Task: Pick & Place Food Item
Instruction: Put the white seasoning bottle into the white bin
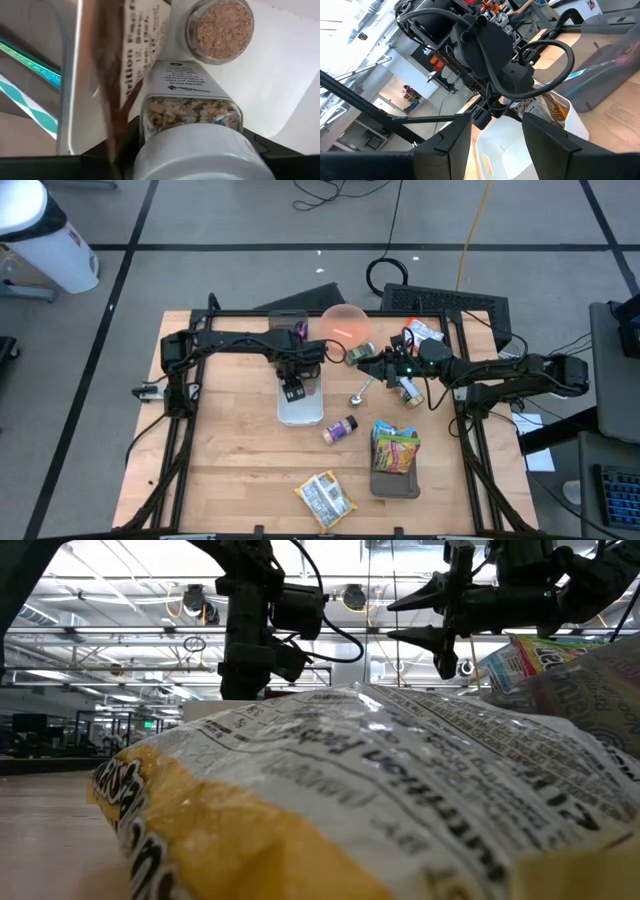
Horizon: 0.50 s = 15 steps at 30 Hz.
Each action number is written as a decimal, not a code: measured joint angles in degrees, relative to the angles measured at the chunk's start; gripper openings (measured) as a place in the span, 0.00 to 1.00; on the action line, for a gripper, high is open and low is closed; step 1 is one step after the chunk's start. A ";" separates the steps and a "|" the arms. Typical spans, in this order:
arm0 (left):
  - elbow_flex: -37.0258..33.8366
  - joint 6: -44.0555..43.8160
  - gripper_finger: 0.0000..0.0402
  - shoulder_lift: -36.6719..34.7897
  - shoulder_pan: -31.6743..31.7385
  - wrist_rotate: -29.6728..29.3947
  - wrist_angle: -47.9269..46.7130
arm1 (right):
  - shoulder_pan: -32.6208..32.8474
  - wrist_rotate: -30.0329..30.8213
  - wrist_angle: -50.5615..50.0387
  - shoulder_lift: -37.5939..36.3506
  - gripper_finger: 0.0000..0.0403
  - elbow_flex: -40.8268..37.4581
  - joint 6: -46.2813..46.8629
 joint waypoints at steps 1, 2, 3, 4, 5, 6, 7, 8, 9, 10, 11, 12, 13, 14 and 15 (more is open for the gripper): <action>0.00 0.05 0.51 0.00 0.02 -0.06 0.00 | 0.00 0.00 0.00 0.00 0.42 0.00 0.00; 0.00 0.15 0.51 0.00 0.03 -0.10 0.00 | 0.00 -0.01 0.00 0.00 0.42 0.00 0.00; 0.00 0.23 0.51 0.00 0.03 -0.32 0.00 | 0.00 0.00 0.01 0.00 0.42 0.00 0.00; 0.00 0.30 0.51 0.00 0.03 -0.58 -0.02 | 0.00 -0.01 0.02 0.00 0.42 0.00 -0.04; 0.00 0.47 0.51 0.00 0.03 -0.72 -0.04 | 0.00 0.00 0.02 0.00 0.42 0.00 -0.16; -0.03 0.62 0.51 0.00 0.03 -0.78 -0.02 | 0.00 -0.01 0.02 0.00 0.42 0.00 -0.20; -0.28 0.62 0.51 -0.02 0.03 -0.78 0.04 | 0.00 -0.02 0.00 0.00 0.42 0.00 -0.22; -0.65 0.63 0.51 -0.02 0.03 -0.81 0.06 | 0.00 -0.02 0.02 0.00 0.42 0.00 -0.22; -1.15 0.62 0.51 -0.02 0.03 -0.80 0.09 | 0.00 -0.02 0.02 0.00 0.42 0.00 -0.22; -1.78 0.62 0.51 -0.02 0.03 -0.63 0.05 | 0.00 -0.02 0.02 0.00 0.42 0.00 -0.22; -2.40 0.64 0.51 -0.03 0.03 -0.11 0.03 | 0.00 -0.02 0.02 0.00 0.42 0.00 -0.22; -3.01 0.62 0.51 -0.22 0.03 0.37 0.09 | 0.00 -0.02 0.02 0.00 0.42 0.00 -0.24; -3.58 0.44 0.51 -0.38 0.03 0.59 0.17 | 0.00 -0.02 0.02 0.00 0.42 0.00 -0.24; -3.97 0.16 0.51 -0.43 0.03 0.64 0.19 | 0.00 -0.02 0.02 0.00 0.42 0.00 -0.24; -4.20 -0.01 0.51 -0.48 0.03 0.75 0.24 | 0.00 -0.02 0.02 0.00 0.42 0.00 -0.27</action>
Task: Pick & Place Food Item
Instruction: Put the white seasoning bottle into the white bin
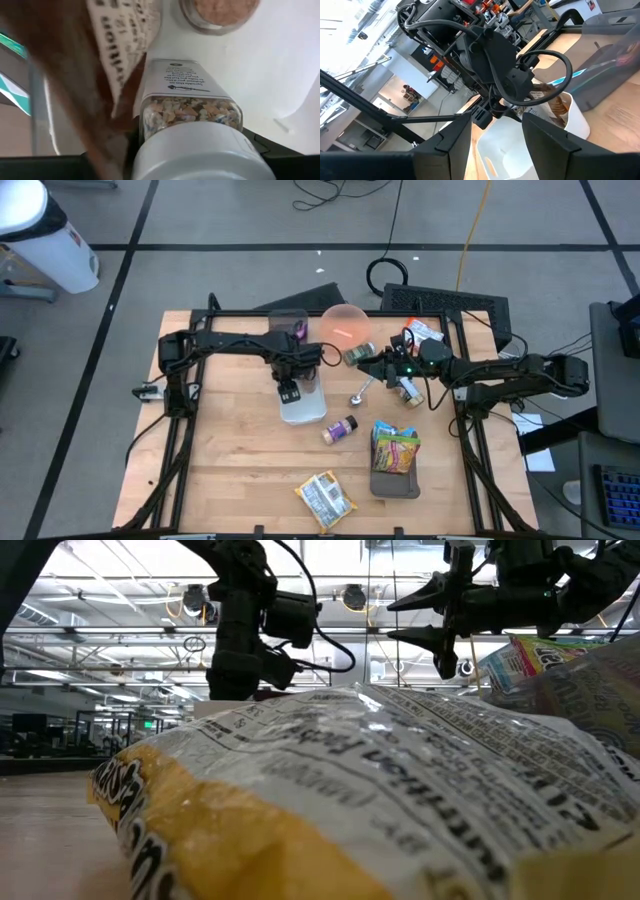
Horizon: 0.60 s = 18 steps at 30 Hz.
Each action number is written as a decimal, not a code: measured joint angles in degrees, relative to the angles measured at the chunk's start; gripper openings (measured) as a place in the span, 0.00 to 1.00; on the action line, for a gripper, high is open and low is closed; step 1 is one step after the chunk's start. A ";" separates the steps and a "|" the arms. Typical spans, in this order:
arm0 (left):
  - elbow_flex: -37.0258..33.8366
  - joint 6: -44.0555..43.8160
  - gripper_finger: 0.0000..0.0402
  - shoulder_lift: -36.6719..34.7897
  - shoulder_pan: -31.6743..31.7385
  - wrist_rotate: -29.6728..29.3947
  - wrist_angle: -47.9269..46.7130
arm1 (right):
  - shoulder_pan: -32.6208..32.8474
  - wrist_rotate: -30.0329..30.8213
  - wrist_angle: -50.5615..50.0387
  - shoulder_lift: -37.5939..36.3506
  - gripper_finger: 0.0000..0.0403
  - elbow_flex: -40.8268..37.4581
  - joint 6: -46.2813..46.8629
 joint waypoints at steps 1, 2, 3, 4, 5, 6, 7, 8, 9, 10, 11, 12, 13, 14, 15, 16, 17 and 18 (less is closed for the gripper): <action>-0.08 -0.17 0.51 -0.02 0.00 0.01 0.02 | 0.00 0.00 0.00 0.00 0.42 0.00 -0.17; -0.09 -0.24 0.51 -0.01 0.00 0.02 0.29 | 0.00 0.00 0.00 0.00 0.42 0.00 -0.22; -0.11 -0.24 0.51 0.00 0.00 0.02 0.69 | 0.00 0.00 0.00 0.00 0.42 0.00 -0.45; -0.12 -0.25 0.51 0.03 0.00 -0.01 1.21 | 0.00 0.01 0.00 0.00 0.42 0.00 -0.69; -0.12 -0.26 0.51 0.07 0.00 -0.02 1.64 | 0.00 0.00 0.00 0.00 0.42 0.00 -0.89; -0.14 -0.26 0.51 0.09 0.00 -0.02 1.80 | 0.00 0.00 0.01 0.00 0.42 0.00 -1.02; -0.14 -0.24 0.51 0.09 0.00 -0.03 1.81 | 0.00 0.00 0.00 0.00 0.42 0.00 -1.02; -0.17 -0.16 0.51 0.11 0.00 -0.04 1.81 | 0.00 0.00 0.00 0.00 0.42 0.00 -1.02; -0.17 -0.01 0.51 0.13 0.00 -0.15 1.87 | 0.00 0.00 0.00 0.00 0.42 0.00 -1.02; -0.17 0.01 0.51 0.15 0.00 -0.29 1.92 | 0.00 0.00 0.00 0.00 0.42 0.00 -1.02; -0.18 0.02 0.51 0.16 0.00 -0.51 1.92 | 0.00 0.00 0.00 0.00 0.42 0.00 -1.02; -0.19 0.04 0.51 0.18 0.00 -0.69 1.92 | 0.00 0.00 0.00 0.00 0.42 0.00 -1.02; -0.19 0.01 0.51 0.19 0.00 -0.73 1.94 | 0.00 0.01 0.00 0.00 0.42 0.00 -1.02; -0.21 0.00 0.51 0.20 0.00 -0.75 1.95 | 0.00 0.01 0.00 0.00 0.42 0.00 -1.02; -0.21 -0.03 0.52 0.22 0.00 -0.79 1.97 | -0.01 0.01 -0.01 0.00 0.42 0.00 -1.03; -0.23 -0.06 0.54 0.22 0.00 -0.83 1.99 | 0.00 0.02 -0.07 0.00 0.42 0.00 -1.04; -0.28 -0.16 0.57 0.26 0.00 -0.94 1.95 | 0.00 0.00 -0.25 0.00 0.42 0.00 -1.04; -0.54 -0.34 0.61 0.44 -0.03 -1.21 1.83 | 0.00 0.01 -0.49 0.00 0.42 0.00 -1.04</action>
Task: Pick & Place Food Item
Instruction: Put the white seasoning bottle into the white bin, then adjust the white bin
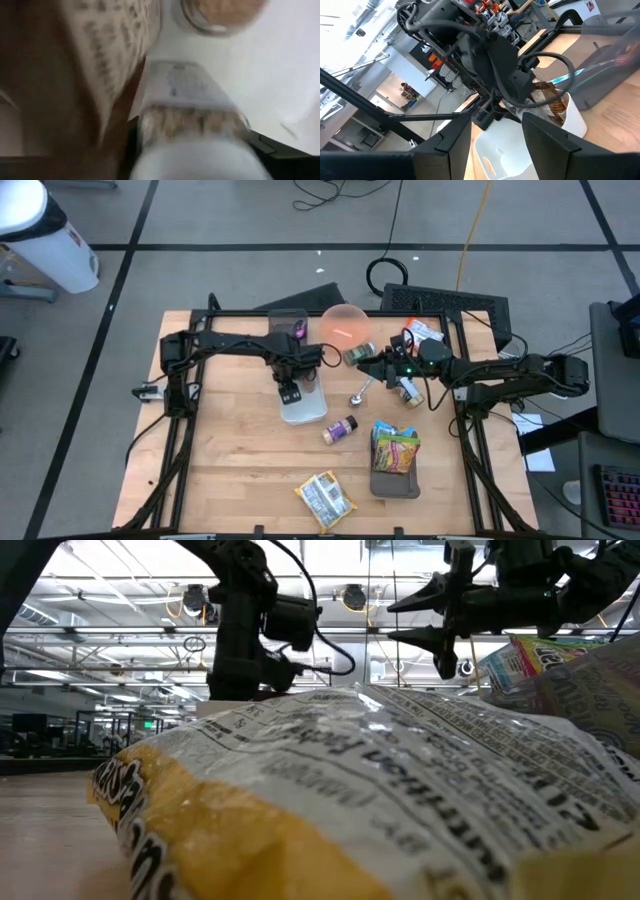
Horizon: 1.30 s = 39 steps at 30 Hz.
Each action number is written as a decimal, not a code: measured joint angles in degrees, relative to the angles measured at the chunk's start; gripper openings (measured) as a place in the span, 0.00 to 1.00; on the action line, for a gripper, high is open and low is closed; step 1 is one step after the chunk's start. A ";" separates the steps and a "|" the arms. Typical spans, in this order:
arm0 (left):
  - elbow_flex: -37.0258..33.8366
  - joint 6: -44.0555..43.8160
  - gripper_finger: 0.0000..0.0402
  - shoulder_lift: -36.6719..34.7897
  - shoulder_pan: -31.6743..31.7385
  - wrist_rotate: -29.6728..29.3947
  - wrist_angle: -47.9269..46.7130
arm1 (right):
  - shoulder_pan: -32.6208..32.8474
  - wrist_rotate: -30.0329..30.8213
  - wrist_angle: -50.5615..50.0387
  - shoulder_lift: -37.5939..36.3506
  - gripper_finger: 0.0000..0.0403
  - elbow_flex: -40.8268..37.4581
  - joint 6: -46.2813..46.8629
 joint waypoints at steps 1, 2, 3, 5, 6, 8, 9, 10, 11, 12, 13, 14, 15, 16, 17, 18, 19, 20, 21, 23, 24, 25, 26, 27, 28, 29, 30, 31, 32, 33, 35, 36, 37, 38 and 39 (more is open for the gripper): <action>-0.06 -0.11 0.64 0.38 -0.13 -0.12 -0.01 | 0.00 0.01 -0.30 0.00 0.42 0.00 0.00; -0.03 -0.52 0.67 0.41 -0.18 -0.43 0.11 | 0.00 -0.01 -0.48 0.00 0.42 0.00 0.00; -0.01 -0.68 0.70 0.20 -0.19 -0.69 -0.05 | -0.02 -0.01 -0.57 0.00 0.42 0.00 0.00; 0.19 -1.03 0.74 0.18 -0.17 -0.67 -0.42 | 0.00 0.01 -0.72 0.00 0.42 0.00 -0.04; 0.35 -1.13 0.75 0.27 -0.17 -0.68 -0.55 | -0.01 0.01 -0.81 0.00 0.42 0.00 -0.19; 1.13 -1.16 0.77 0.27 -0.17 -0.65 -0.87 | 0.00 0.01 -0.81 0.00 0.42 0.00 -0.42; 1.72 -1.17 0.78 0.22 -0.16 -0.66 -1.22 | 0.00 0.01 -0.78 0.00 0.42 0.00 -0.42; 2.46 -1.12 0.78 0.20 -0.14 -0.70 -1.87 | 0.00 0.01 -0.82 0.00 0.42 0.00 -0.42; 3.40 -0.95 0.78 0.20 -0.14 -0.67 -2.70 | 0.00 0.01 -0.82 0.00 0.42 0.00 -0.42; 4.43 -0.82 0.78 0.20 -0.14 -0.70 -3.51 | 0.00 0.00 -0.82 0.00 0.42 0.00 -0.42; 5.56 -0.71 0.78 0.20 -0.14 -0.77 -4.24 | -0.01 0.01 -0.80 0.00 0.42 0.00 -0.42; 6.84 -0.56 0.78 0.16 -0.14 -1.11 -5.10 | 0.00 0.01 -0.80 0.00 0.42 0.00 -0.42; 8.26 -0.41 0.79 0.16 -0.14 -1.75 -6.39 | 0.00 0.01 -0.80 0.00 0.42 0.00 -0.42; 9.83 0.05 0.79 0.16 -0.16 -2.37 -8.06 | -0.01 0.01 -0.81 0.00 0.42 0.00 -0.42; 11.58 0.59 0.79 0.16 -0.14 -2.96 -9.80 | 0.00 0.01 -0.82 0.00 0.42 0.00 -0.42; 13.39 1.24 0.79 0.15 -0.13 -3.57 -11.68 | 0.00 0.01 -0.78 0.00 0.42 0.00 -0.42; 15.16 1.63 0.79 0.13 -0.14 -3.95 -13.62 | 0.00 0.01 -0.80 0.00 0.42 0.00 -0.42; 17.06 1.80 0.79 0.13 -0.12 -4.17 -15.47 | -0.02 0.01 -0.82 0.00 0.42 0.00 -0.42; 19.12 1.89 0.79 0.13 -0.12 -4.42 -17.43 | 0.00 0.01 -0.80 0.00 0.42 0.00 -0.43; 23.60 1.90 0.78 0.13 -0.14 -4.83 -21.00 | 0.00 0.00 -0.80 0.00 0.42 0.00 -0.42; 25.88 1.89 0.78 0.05 -0.13 -4.83 -22.45 | 0.00 -0.01 -0.81 0.00 0.42 0.00 -0.42; 27.86 1.85 0.77 -0.29 -0.12 -4.74 -23.30 | 0.00 -0.01 -0.80 0.00 0.42 0.00 -0.42; 29.57 1.81 0.77 -0.87 -0.12 -4.40 -23.51 | 0.00 -0.01 -0.80 0.00 0.42 0.00 -0.42; 31.17 1.76 0.76 -1.54 -0.12 -3.71 -22.65 | 0.00 -0.02 -0.78 0.00 0.42 0.00 -0.39; 32.42 1.61 0.75 -2.60 -0.12 -2.66 -21.06 | 0.00 -0.08 -0.78 0.00 0.42 0.00 -0.13; 33.32 1.25 0.74 -3.90 -0.12 -1.63 -19.24 | 0.00 -0.10 -0.80 0.00 0.42 0.00 -0.07; 33.76 0.47 0.73 -5.50 -0.12 -0.14 -16.73 | 0.00 -0.10 -0.82 0.00 0.42 0.00 -0.03; 33.75 -0.21 0.73 -7.41 -0.12 1.39 -13.62 | 0.00 -0.12 -0.80 0.00 0.42 0.00 -0.02; 33.36 -1.06 0.72 -9.41 -0.12 2.90 -10.19 | 0.00 -0.12 -0.79 0.00 0.42 0.00 -0.02; 32.57 -2.06 0.71 -11.56 -0.12 4.18 -6.67 | 0.00 -0.12 -0.80 0.00 0.42 0.00 0.00; 29.84 -4.24 0.69 -15.75 -0.19 6.00 0.78 | 0.00 -0.13 -0.79 0.00 0.42 0.00 0.34; 27.90 -5.14 0.69 -17.79 -0.31 6.48 4.25 | 0.00 -0.14 -0.78 0.00 0.42 0.00 0.56; 25.49 -5.77 0.68 -19.78 -0.50 6.58 6.85 | 0.00 -0.14 -0.82 0.00 0.42 0.00 0.83; 22.68 -6.54 0.68 -21.81 -0.62 6.56 8.98 | -0.01 -0.14 -0.81 0.00 0.42 0.00 1.02; 19.42 -7.55 0.68 -23.93 -0.86 6.18 11.09 | 0.00 -0.14 -0.79 0.00 0.42 0.00 1.23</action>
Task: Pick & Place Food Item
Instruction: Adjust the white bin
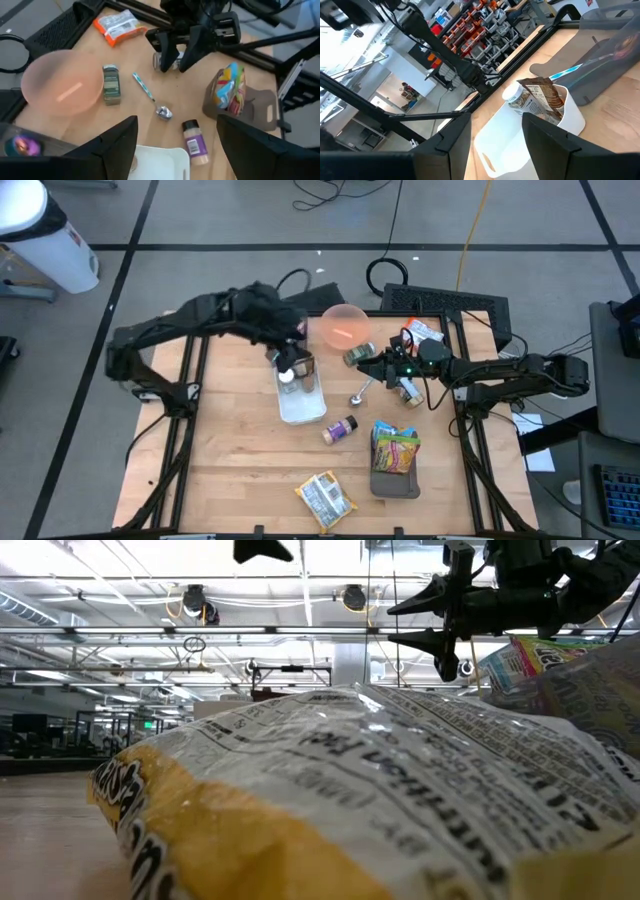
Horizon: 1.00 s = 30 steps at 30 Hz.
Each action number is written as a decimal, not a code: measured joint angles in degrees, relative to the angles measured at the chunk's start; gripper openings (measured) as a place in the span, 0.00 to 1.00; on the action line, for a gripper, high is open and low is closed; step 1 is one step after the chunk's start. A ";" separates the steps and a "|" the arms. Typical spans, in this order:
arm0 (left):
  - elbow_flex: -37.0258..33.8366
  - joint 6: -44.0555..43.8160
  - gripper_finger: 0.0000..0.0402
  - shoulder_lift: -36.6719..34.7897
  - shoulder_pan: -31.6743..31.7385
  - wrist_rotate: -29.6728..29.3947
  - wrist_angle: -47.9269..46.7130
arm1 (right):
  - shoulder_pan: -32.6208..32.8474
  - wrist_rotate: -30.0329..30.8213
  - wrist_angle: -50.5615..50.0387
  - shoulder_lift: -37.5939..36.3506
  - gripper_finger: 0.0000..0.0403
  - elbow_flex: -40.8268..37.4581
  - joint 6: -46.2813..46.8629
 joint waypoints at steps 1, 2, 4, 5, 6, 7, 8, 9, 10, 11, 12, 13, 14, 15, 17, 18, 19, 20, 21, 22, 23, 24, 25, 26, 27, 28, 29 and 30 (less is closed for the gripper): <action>-3.25 -1.41 0.68 -1.92 -0.24 -0.33 1.90 | -0.01 -0.01 -0.01 0.00 0.42 0.00 0.10; -6.75 -2.95 0.69 -3.88 -0.53 -0.57 3.76 | 0.00 -0.02 -0.01 0.00 0.42 0.00 0.08; -14.12 -6.31 0.70 -7.39 -1.13 -0.63 6.93 | 0.00 -0.02 -0.01 0.00 0.42 0.00 0.08; -17.97 -8.32 0.70 -9.03 -1.58 -0.63 8.95 | 0.00 -0.02 -0.03 0.00 0.42 0.00 0.00; -21.63 -10.27 0.70 -10.32 -2.14 -0.69 11.29 | -0.01 -0.02 -0.01 0.00 0.42 0.00 -0.11; -25.13 -12.22 0.69 -11.60 -2.73 -0.69 13.45 | 0.00 -0.02 -0.01 0.00 0.42 0.00 -0.12; -28.48 -14.08 0.69 -12.96 -3.39 -0.69 15.36 | 0.00 -0.02 -0.01 0.00 0.42 0.00 -0.12; -31.58 -15.80 0.68 -14.25 -3.99 -0.67 16.96 | 0.00 -0.02 -0.01 0.00 0.42 0.00 -0.12; -34.43 -17.47 0.68 -15.44 -4.57 -0.63 18.52 | 0.00 -0.02 -0.01 0.00 0.42 0.00 -0.14; -36.84 -18.94 0.67 -16.59 -5.10 -0.68 19.35 | 0.00 -0.02 -0.01 0.00 0.42 0.00 -0.13; -39.36 -20.41 0.67 -17.72 -5.56 -1.17 19.61 | 0.00 -0.02 -0.03 0.00 0.42 0.00 -0.13; -41.52 -22.05 0.66 -18.59 -6.01 -2.12 19.09 | 0.00 -0.02 -0.03 0.00 0.42 0.00 -0.14; -43.49 -23.48 0.65 -19.31 -6.44 -2.86 18.59 | 0.00 -0.02 -0.01 0.00 0.42 0.00 -0.14; -45.31 -24.61 0.65 -20.03 -6.77 -3.60 18.18 | 0.00 -0.02 -0.03 0.00 0.42 0.00 -0.12; -48.26 -26.23 0.64 -21.65 -7.11 -4.32 16.37 | 0.00 -0.02 -0.05 0.00 0.42 0.00 -0.13; -49.51 -27.08 0.63 -22.26 -7.13 -4.75 15.35 | 0.00 -0.02 -0.05 0.00 0.42 0.00 -0.14; -50.33 -27.96 0.63 -22.59 -7.09 -5.66 14.42 | 0.00 -0.02 -0.06 0.00 0.42 0.00 -0.14; -51.11 -28.83 0.62 -22.86 -6.99 -7.20 12.79 | 0.00 -0.02 -0.08 0.00 0.42 0.00 -0.14; -51.75 -29.82 0.62 -22.96 -6.92 -8.97 10.61 | 0.00 -0.02 -0.10 0.00 0.42 0.00 -0.14; -52.29 -30.91 0.62 -23.05 -6.90 -10.64 8.46 | 0.00 -0.02 -0.12 0.00 0.42 0.00 -0.14; -52.72 -32.07 0.62 -23.08 -6.74 -12.20 7.48 | 0.00 -0.02 -0.18 0.00 0.42 0.00 -0.14; -53.19 -32.99 0.62 -23.07 -6.52 -13.50 7.51 | -0.01 -0.02 -0.23 0.00 0.42 0.00 -0.14; -53.66 -33.76 0.62 -23.05 -6.20 -14.65 7.65 | 0.00 -0.02 -0.25 0.00 0.42 0.00 -0.14; -54.10 -34.53 0.62 -23.03 -5.69 -15.51 7.74 | 0.00 -0.02 -0.24 0.00 0.42 0.00 -0.14; -54.47 -35.06 0.62 -22.89 -5.17 -16.22 8.27 | 0.00 -0.02 -0.37 0.00 0.42 0.00 -0.14; -54.54 -35.63 0.62 -22.39 -4.60 -16.82 9.28 | 0.00 -0.02 -0.45 0.00 0.42 0.00 -0.14; -54.54 -36.14 0.62 -21.75 -4.00 -17.19 9.92 | -0.02 0.01 -0.46 0.01 0.42 0.00 -0.14; -54.56 -36.71 0.62 -20.92 -3.31 -17.24 9.90 | 0.00 0.02 -0.45 0.01 0.42 0.00 -0.14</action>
